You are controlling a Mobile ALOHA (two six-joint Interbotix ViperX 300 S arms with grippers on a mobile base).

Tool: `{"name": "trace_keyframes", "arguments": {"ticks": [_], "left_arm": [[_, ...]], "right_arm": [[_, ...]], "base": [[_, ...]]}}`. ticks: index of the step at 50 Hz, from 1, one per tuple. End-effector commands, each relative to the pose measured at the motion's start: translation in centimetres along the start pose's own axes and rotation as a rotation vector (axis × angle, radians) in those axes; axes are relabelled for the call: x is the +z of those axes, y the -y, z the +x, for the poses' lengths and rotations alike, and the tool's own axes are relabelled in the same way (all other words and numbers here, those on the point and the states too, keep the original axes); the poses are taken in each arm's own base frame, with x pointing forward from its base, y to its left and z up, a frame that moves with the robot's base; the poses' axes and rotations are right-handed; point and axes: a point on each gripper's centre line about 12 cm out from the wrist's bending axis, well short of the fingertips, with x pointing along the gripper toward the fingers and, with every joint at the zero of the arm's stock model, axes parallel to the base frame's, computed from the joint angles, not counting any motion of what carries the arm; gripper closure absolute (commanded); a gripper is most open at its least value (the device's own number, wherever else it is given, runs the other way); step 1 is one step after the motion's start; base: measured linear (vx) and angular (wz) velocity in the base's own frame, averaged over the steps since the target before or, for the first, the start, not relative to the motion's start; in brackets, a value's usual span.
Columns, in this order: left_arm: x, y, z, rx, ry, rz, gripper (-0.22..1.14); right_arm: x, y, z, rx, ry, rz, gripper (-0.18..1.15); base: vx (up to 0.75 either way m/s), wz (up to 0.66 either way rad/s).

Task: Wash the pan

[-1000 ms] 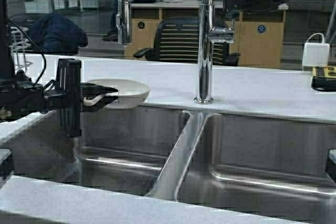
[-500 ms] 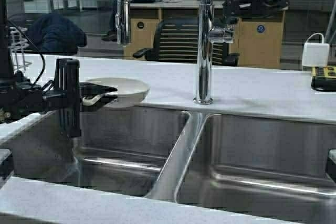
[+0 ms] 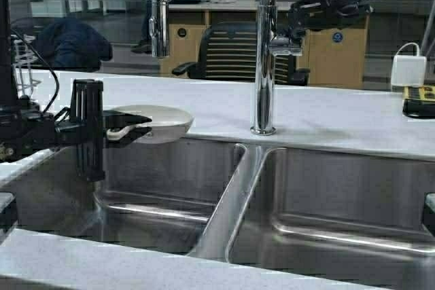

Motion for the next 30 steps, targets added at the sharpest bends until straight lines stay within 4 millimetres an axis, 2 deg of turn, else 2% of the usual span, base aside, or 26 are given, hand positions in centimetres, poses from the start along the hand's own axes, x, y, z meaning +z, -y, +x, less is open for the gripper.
{"name": "trace_keyframes", "arguments": {"ticks": [1,9,18,30], "left_arm": [[0.2,0.9,0.3,-0.04,-0.003,0.03,0.9],[0.1,0.8,0.2,-0.037,-0.005,0.028,0.9],[0.1,0.9,0.3,-0.04,-0.012,0.029,0.9],[0.0,0.8,0.3,-0.038,-0.022,0.027,0.9]], "right_arm": [[1.6,1.1,-0.2,-0.023,0.038,0.009,-0.04],[1.9,2.7,-0.9,-0.071,0.046,0.09,-0.04],[1.0,4.3,-1.9,-0.127,0.031,0.182,-0.04],[-0.1,5.1,-2.7,-0.161,0.007,0.243,-0.04]], "base": [[0.0,0.0],[0.0,0.0],[0.0,0.0],[0.0,0.0]]}}
